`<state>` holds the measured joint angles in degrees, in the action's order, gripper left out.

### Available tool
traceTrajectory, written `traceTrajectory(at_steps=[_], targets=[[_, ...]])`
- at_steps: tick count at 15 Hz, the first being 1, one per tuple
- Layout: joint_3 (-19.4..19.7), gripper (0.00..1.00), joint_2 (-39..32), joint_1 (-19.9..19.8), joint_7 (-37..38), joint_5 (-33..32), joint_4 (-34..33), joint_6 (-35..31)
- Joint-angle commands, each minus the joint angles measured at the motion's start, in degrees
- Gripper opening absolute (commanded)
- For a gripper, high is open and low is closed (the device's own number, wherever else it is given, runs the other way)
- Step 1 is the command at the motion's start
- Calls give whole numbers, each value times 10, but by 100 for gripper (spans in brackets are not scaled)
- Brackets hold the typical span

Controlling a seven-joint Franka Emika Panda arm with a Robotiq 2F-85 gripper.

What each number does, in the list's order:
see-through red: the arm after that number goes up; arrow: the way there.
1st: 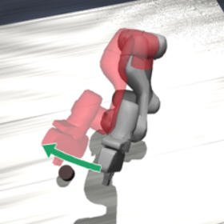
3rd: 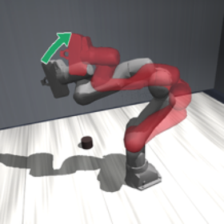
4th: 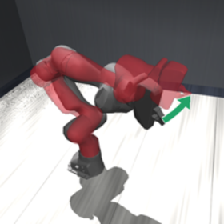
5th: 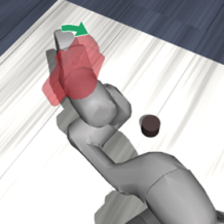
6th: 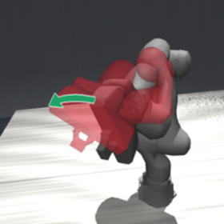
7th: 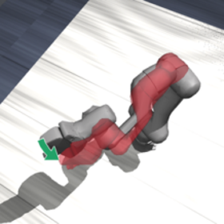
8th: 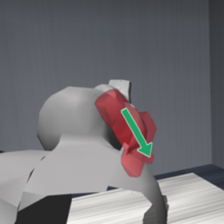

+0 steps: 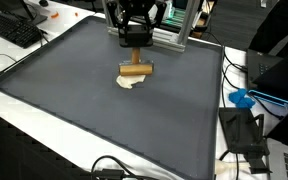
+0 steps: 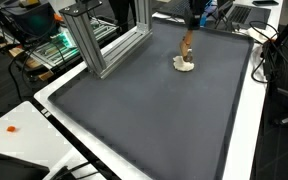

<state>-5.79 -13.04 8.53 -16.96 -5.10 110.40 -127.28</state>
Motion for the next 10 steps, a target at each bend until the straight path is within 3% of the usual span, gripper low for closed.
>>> traceTrajectory(at_steps=[1,10], targets=[[-15,34,2,-16,-47,15,16,-19],[-32,34,6,-42,-228,23,44,-55]])
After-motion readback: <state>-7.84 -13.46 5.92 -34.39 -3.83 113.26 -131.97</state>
